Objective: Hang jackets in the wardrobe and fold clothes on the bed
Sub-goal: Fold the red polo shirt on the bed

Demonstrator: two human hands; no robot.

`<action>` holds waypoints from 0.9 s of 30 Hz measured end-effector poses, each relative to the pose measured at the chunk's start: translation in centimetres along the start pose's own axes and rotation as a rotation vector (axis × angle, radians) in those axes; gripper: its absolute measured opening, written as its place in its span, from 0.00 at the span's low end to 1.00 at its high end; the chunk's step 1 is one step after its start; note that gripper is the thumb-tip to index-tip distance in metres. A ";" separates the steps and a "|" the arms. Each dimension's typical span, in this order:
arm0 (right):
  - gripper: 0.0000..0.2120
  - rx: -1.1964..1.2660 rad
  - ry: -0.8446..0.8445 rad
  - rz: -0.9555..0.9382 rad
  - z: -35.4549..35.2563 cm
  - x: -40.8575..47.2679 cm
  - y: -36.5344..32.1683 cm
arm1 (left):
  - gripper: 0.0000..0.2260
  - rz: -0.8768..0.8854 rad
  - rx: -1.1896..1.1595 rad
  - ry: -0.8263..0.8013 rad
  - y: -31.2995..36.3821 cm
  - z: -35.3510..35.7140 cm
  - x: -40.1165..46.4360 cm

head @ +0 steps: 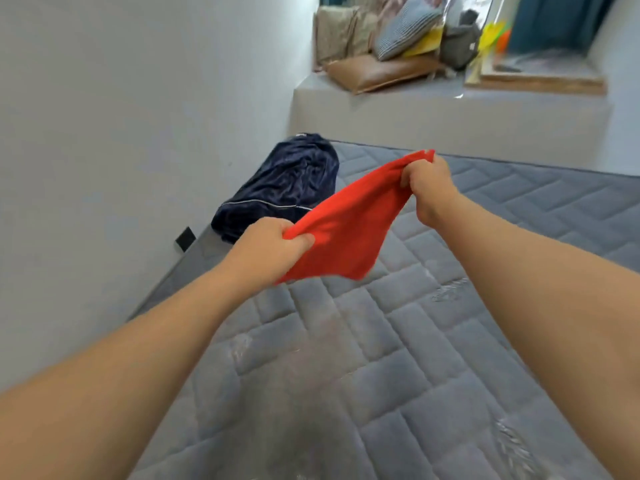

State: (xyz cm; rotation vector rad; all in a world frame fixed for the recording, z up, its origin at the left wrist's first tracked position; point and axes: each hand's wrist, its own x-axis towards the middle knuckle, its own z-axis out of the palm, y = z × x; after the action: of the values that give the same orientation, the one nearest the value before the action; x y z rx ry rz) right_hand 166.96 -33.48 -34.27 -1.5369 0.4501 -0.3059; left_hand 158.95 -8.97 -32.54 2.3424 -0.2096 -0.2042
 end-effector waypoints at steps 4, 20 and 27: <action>0.13 -0.027 0.005 -0.004 -7.3 -2.0 -0.2 | 0.13 0.025 0.202 -0.262 4.4 3.6 -2.6; 0.17 -0.958 -0.441 0.564 -28.4 -13.9 29.8 | 0.12 -0.198 0.578 -1.294 -6.1 34.6 -14.0; 0.09 -0.736 -0.296 0.296 -19.3 -5.2 26.0 | 0.11 -0.360 0.429 -0.774 -10.6 26.7 -3.2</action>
State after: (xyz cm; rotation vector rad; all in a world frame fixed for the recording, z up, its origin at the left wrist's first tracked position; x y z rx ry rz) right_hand 151.11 -47.66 -59.27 -2.1496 0.5794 0.3601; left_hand 151.18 -19.23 -58.48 2.5886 -0.2131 -1.3612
